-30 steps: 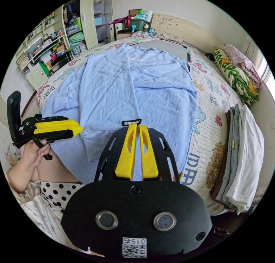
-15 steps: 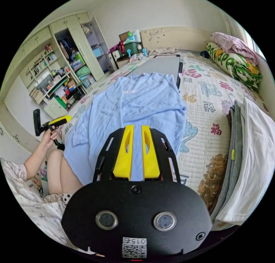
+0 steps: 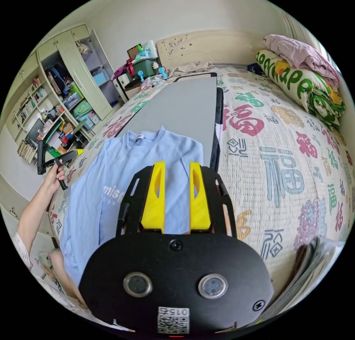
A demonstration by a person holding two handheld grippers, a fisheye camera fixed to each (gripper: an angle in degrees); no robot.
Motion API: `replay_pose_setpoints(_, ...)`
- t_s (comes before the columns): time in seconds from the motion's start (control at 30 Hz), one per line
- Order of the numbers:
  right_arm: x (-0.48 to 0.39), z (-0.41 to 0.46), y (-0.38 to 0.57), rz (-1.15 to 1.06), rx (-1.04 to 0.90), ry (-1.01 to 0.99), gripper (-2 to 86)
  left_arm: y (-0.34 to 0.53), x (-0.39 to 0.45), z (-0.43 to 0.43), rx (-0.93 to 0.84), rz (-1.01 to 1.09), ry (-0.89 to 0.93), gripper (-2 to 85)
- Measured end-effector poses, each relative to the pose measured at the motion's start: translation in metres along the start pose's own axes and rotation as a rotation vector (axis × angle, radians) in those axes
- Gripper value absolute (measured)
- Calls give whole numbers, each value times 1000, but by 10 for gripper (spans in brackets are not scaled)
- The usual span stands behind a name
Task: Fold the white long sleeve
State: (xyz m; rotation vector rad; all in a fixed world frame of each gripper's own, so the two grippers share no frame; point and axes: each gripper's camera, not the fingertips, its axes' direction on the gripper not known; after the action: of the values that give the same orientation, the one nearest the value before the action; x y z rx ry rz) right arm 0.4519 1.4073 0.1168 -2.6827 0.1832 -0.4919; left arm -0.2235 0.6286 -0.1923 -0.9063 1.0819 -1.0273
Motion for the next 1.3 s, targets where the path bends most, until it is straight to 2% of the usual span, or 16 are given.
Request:
replay_pose_setpoints(0.2,-27,76,-80,-29,-33,143,116,-49,-27,115,-50,-89,2,112)
replay_pose_setpoints(0.3,-21,107,-99,21,-85,136,112,-54,-45,155,-48,-120,6,108)
replay_pose_setpoints(0.43,-31,124,-103,33,-136,121,94,-51,-64,208,-143,-129,56,71)
replay_pose_setpoints(0.53,-51,129,-101,-14,-175,152,61,-45,-69,220,-150,-134,61,31)
replay_pose_setpoints(0.7,-91,115,-89,-115,-166,215,28,-38,-55,207,-75,-74,53,15)
replay_pose_setpoints(0.93,-138,-10,-82,-125,69,284,8,-54,-15,116,111,6,58,10)
replay_pose_setpoints(1.1,-169,-145,-54,-107,219,201,9,-28,21,30,266,120,187,10)
replay_pose_setpoints(1.17,-186,-220,3,-172,240,85,8,23,41,-10,247,230,312,11)
replay_pose_setpoints(1.3,-210,-313,133,-308,240,-23,9,146,66,-54,114,410,370,12)
